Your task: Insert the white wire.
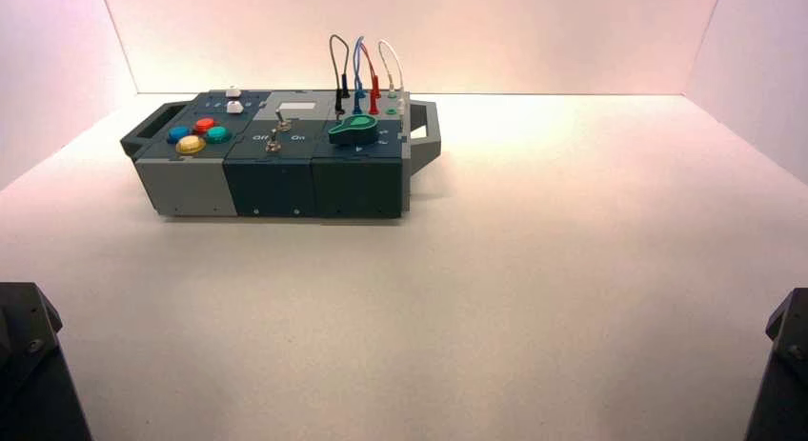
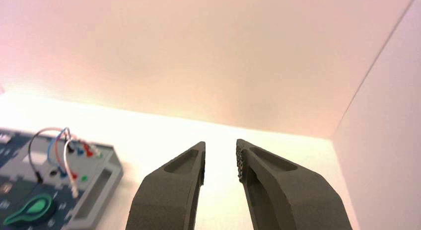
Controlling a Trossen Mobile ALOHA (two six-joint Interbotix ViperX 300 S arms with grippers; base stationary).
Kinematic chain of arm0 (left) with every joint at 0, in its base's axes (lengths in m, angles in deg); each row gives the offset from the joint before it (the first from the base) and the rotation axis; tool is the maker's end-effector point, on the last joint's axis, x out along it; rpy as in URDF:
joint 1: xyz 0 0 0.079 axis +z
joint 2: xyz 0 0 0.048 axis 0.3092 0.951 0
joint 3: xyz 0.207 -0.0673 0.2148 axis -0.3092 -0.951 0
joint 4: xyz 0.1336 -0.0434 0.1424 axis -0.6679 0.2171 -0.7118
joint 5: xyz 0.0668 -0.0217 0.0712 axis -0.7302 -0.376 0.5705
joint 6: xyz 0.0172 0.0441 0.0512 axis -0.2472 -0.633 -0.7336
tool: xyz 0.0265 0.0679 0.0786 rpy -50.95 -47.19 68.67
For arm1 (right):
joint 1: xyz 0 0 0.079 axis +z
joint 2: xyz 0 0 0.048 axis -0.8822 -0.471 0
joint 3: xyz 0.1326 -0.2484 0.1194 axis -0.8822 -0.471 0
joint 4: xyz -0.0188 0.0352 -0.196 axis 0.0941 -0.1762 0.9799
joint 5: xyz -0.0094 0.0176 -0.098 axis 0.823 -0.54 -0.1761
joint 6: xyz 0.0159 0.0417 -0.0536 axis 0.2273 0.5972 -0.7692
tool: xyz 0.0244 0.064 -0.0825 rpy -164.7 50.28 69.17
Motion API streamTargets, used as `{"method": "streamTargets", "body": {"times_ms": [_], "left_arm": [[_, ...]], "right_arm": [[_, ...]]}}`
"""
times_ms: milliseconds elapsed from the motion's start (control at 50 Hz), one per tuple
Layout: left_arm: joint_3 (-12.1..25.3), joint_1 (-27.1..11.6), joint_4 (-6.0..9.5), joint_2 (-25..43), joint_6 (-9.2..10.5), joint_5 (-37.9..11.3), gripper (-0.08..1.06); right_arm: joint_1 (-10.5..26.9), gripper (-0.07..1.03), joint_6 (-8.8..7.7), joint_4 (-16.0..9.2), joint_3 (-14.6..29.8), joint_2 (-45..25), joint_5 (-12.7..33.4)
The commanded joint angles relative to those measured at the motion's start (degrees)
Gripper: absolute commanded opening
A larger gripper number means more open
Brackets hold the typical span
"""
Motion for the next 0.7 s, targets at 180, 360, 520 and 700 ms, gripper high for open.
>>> {"method": "streamTargets", "body": {"times_ms": [180,360,520,700], "left_arm": [[2.99,-4.48,-0.09,-4.22,-0.26,-4.04,-0.03],[4.75,-7.21,0.26,-5.27,-0.35,-10.55,-0.03],[6.15,-8.53,0.26,-3.69,-0.35,-16.79,-0.03],[6.68,-9.32,0.53,-1.58,-0.26,-20.48,-0.03]], "right_arm": [[3.52,0.36,-0.44,-0.09,8.53,-0.53,14.06],[3.69,0.36,-0.62,-0.18,11.87,-1.67,23.03],[5.71,0.36,-2.64,-0.26,13.27,-2.64,27.16],[8.79,0.36,-3.87,-0.26,15.38,-5.89,30.41]]}}
